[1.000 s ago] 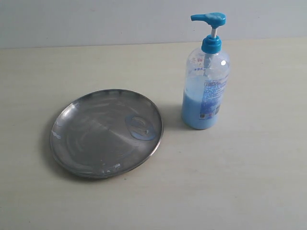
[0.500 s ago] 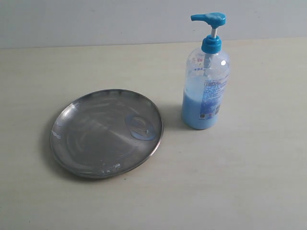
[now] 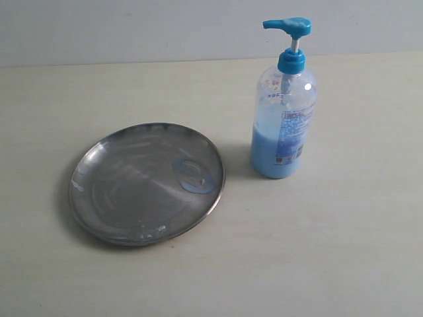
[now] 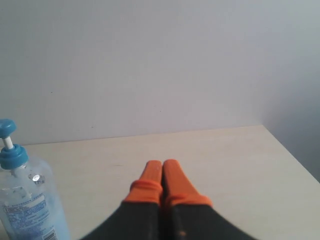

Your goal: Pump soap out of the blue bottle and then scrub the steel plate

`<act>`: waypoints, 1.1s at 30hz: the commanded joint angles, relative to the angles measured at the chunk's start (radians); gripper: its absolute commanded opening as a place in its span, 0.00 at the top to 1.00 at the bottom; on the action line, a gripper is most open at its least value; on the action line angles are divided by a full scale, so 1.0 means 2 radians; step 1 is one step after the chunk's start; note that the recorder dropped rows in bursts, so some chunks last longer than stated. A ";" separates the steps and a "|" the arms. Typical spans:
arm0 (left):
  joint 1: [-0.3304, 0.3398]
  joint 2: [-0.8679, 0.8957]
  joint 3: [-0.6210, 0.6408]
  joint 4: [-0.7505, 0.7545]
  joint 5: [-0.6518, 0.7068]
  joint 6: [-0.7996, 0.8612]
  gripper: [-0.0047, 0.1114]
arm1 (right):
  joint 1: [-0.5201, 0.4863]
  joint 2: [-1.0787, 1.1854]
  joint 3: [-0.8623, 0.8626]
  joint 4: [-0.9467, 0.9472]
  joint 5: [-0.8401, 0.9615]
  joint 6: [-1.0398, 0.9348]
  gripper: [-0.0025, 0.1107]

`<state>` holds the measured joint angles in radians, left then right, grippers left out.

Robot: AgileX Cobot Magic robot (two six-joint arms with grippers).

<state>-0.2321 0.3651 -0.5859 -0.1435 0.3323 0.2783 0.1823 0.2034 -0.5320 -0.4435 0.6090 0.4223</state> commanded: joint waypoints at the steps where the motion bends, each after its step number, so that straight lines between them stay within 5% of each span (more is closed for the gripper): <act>1: 0.066 -0.035 0.003 -0.013 0.039 -0.027 0.96 | 0.002 -0.003 0.003 -0.001 -0.003 0.000 0.98; 10: 0.150 -0.101 0.068 -0.016 0.047 -0.027 0.96 | 0.002 -0.003 0.003 0.000 -0.003 0.000 0.98; 20: 0.144 -0.130 0.169 -0.039 -0.043 -0.028 0.96 | 0.002 -0.003 0.003 0.000 -0.003 0.000 0.98; 33: 0.145 -0.183 0.249 -0.042 -0.044 -0.039 0.96 | 0.002 -0.003 0.003 0.000 -0.003 0.000 0.98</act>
<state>0.0633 0.0058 -0.1126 -0.2172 0.2622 0.2149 0.1823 0.2034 -0.5320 -0.4435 0.6090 0.4223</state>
